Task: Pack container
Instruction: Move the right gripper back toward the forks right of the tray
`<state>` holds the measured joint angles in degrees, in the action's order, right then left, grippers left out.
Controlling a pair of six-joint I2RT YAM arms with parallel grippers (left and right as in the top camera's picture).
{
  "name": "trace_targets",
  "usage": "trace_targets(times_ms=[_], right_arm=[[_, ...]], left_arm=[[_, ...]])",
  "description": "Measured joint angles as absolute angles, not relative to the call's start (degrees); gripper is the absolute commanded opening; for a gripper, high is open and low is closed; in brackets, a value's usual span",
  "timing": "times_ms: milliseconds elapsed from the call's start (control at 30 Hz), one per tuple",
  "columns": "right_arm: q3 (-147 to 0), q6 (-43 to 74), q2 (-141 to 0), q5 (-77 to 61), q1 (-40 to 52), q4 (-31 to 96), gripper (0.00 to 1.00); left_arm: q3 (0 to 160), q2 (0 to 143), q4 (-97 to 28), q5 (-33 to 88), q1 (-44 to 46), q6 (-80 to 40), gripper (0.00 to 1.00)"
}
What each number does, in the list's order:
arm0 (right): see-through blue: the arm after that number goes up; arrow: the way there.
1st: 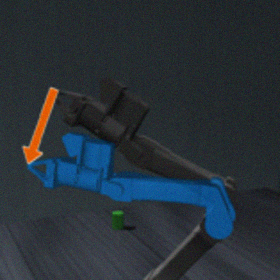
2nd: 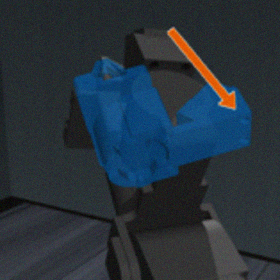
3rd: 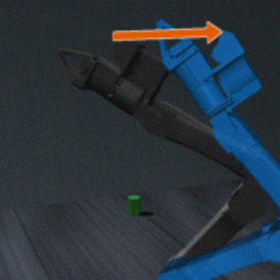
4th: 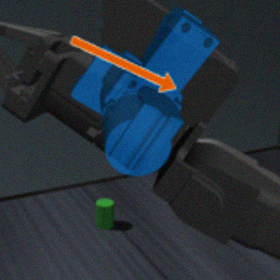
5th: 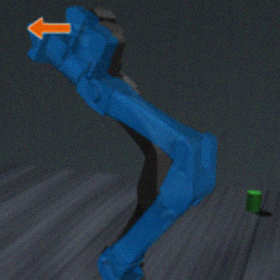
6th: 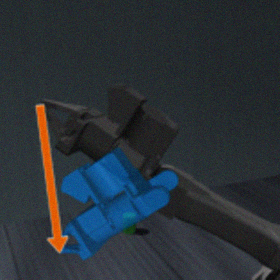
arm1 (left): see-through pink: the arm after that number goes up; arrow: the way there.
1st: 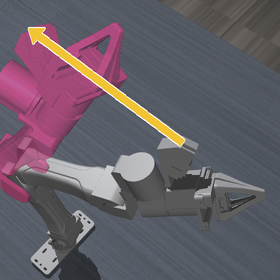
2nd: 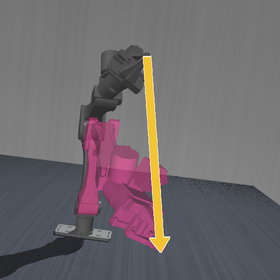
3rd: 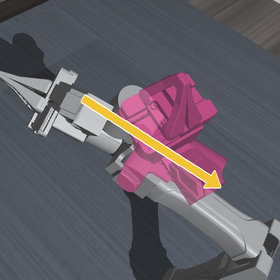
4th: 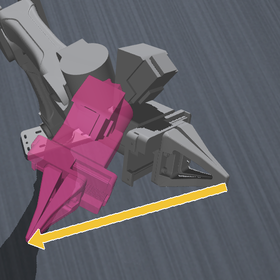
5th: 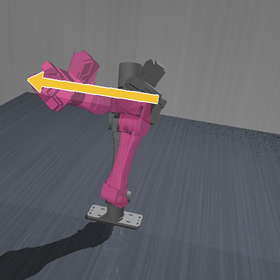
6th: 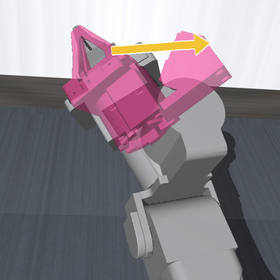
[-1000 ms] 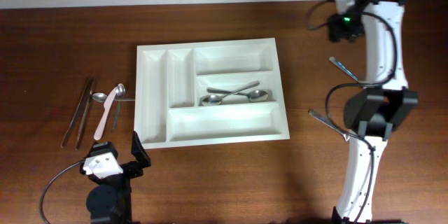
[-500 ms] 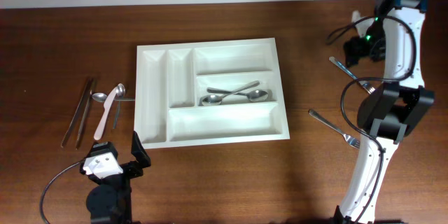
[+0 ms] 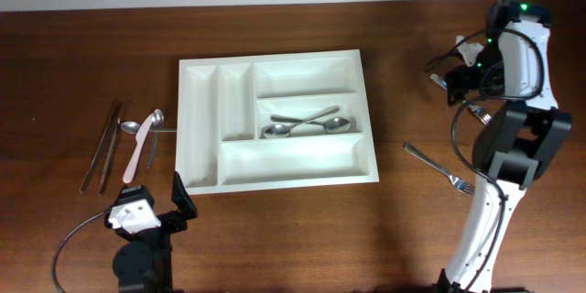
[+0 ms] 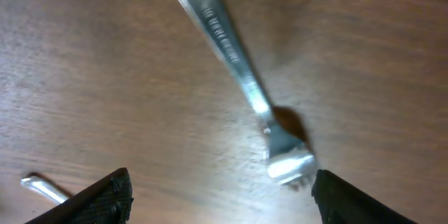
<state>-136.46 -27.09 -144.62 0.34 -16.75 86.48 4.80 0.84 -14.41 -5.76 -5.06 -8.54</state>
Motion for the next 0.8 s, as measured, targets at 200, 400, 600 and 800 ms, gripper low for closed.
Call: trace_targets(times_ms=[200,400,600,800], right_arm=[[-135.8,-28.8,-144.6,-0.6,-19.3,83.0,0.83],[-134.0,-29.2,-144.6,-2.1,-21.1,80.9,0.79],[-129.5,-29.4,-144.6,-2.9,-22.1,78.8,0.79],[-125.3,-30.0,-144.0,-3.1,-22.3,76.5,0.78]], left_arm=[[4.8,0.8,-14.4,-5.8,-5.1,-8.5,0.99],[4.8,0.8,-14.4,-5.8,-5.1,-8.5,0.99],[4.8,0.8,-14.4,-5.8,-5.1,-8.5,0.99],[4.8,0.8,-14.4,-5.8,-5.1,-8.5,0.99]])
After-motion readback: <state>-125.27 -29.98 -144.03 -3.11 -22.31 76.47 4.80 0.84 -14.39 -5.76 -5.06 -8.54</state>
